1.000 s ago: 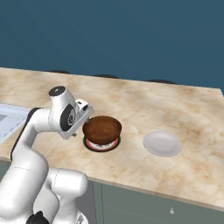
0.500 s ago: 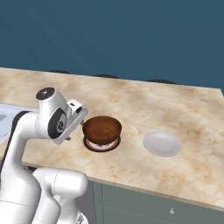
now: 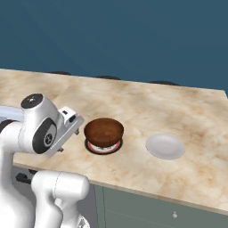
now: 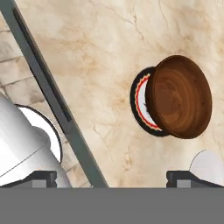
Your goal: Move the bowls from the cabinet to the plates on the dining table.
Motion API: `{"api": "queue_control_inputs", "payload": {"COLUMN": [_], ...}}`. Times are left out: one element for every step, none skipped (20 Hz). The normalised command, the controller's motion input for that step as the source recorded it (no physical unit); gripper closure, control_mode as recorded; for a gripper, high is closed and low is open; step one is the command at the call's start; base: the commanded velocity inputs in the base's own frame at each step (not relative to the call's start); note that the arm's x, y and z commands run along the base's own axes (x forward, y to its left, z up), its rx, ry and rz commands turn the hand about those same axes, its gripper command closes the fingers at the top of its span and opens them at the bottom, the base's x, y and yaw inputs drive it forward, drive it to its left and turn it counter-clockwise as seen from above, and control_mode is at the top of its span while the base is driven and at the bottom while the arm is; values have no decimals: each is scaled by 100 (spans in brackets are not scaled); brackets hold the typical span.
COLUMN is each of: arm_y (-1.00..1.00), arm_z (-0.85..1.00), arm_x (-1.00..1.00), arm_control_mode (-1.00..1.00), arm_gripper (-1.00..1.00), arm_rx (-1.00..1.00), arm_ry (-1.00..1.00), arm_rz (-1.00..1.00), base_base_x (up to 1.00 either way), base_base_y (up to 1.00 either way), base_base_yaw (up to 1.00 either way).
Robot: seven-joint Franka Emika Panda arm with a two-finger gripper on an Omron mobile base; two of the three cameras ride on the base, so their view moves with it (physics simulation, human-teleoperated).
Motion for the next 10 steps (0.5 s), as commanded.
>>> {"api": "queue_control_inputs", "payload": {"arm_y": [-3, -4, -5, -4, -2, -4, -10, -7, -9, -6], "arm_z": [11, 10, 9, 7, 7, 11, 21, 33, 38, 40], "arm_x": [-70, -73, -74, -69, -66, -66, -59, -45, -40, -35], "arm_control_mode": [-100, -100, -100, -100, -100, -100, -100, -100, -100, -100], "arm_gripper": [-100, -100, -100, -100, -100, -100, -100, -100, -100, -100], "arm_rx": [2, 2, 2, 4, 4, 5, 6, 6, 7, 7], "arm_ry": [0, 0, 0, 0, -2, -4, -9, -12, -11, -9], "arm_rz": [0, 0, 0, 0, 0, 0, 0, 0, 0, -1], "base_base_x": [0, 0, 0, 0, 0, 0, 0, 0, 0, 0], "base_base_y": [0, 0, 0, 0, 0, 0, 0, 0, 0, 0], "base_base_yaw": [0, 0, 0, 0, 0, 0, 0, 0, 0, 0]}}
